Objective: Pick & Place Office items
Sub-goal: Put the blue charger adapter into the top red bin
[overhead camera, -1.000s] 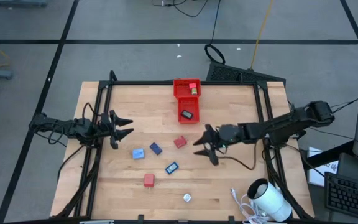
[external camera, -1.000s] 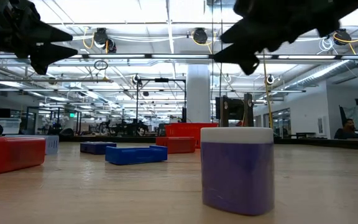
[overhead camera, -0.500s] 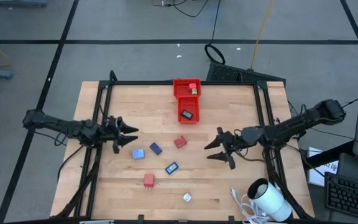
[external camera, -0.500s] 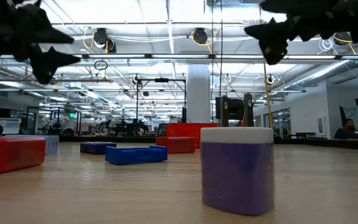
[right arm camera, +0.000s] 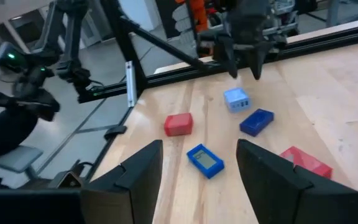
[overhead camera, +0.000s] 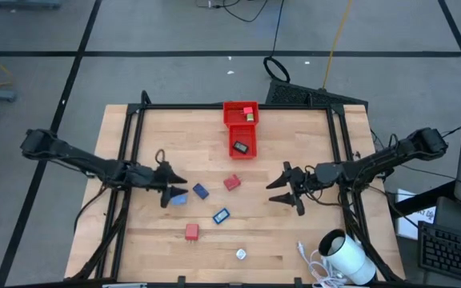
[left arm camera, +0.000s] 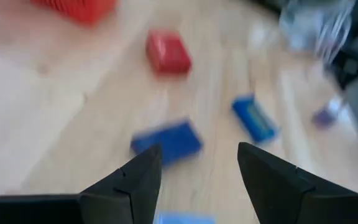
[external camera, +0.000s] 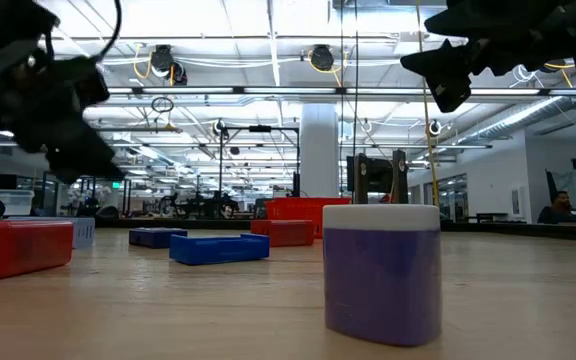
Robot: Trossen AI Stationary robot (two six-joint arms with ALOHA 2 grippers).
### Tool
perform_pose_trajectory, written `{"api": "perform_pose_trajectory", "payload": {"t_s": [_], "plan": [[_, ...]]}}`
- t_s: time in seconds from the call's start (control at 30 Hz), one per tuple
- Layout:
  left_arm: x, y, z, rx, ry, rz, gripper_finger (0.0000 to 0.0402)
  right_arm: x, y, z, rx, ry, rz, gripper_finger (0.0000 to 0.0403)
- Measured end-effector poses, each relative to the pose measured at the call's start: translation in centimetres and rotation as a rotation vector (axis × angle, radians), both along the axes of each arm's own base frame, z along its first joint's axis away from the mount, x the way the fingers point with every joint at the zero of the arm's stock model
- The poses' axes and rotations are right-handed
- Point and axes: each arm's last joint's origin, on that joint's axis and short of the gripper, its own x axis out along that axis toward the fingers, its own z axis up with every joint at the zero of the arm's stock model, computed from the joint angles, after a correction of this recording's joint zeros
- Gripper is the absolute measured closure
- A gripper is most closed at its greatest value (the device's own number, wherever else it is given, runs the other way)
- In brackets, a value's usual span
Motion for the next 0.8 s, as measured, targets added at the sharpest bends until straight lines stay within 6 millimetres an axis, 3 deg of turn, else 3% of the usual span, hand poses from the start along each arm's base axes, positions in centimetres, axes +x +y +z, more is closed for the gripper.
{"api": "perform_pose_trajectory", "payload": {"t_s": [0.17, 0.33, 0.47, 0.6, 0.73, 0.8], "plan": [[-0.1, -0.6, -1.6, 0.121, 0.137, -0.145, 0.0188, 0.0, 0.1, -0.1, -0.001, 0.007, 0.007, 0.0206], [0.0, -1.2, -1.7, 0.104, 0.163, -0.176, 0.0188, 0.0, 0.1, -0.1, -0.012, 0.006, 0.008, 0.0206], [0.3, -1.8, -0.6, 0.09, 0.26, -0.179, 0.0188, 0.0, 0.0, -0.1, -0.013, 0.012, 0.008, 0.0206], [0.8, -2.2, 1.9, 0.131, 0.382, -0.138, 0.0188, 0.0, 0.0, -0.3, 0.008, 0.029, 0.005, 0.0206], [1.5, -2.9, 3.9, 0.215, 0.384, -0.106, 0.0188, -0.1, 0.0, -0.3, 0.008, 0.036, 0.004, 0.0206], [1.7, -3.4, 3.9, 0.173, 0.403, -0.08, 0.0188, -0.1, 0.0, -0.3, 0.008, 0.035, 0.004, 0.0206]]}}
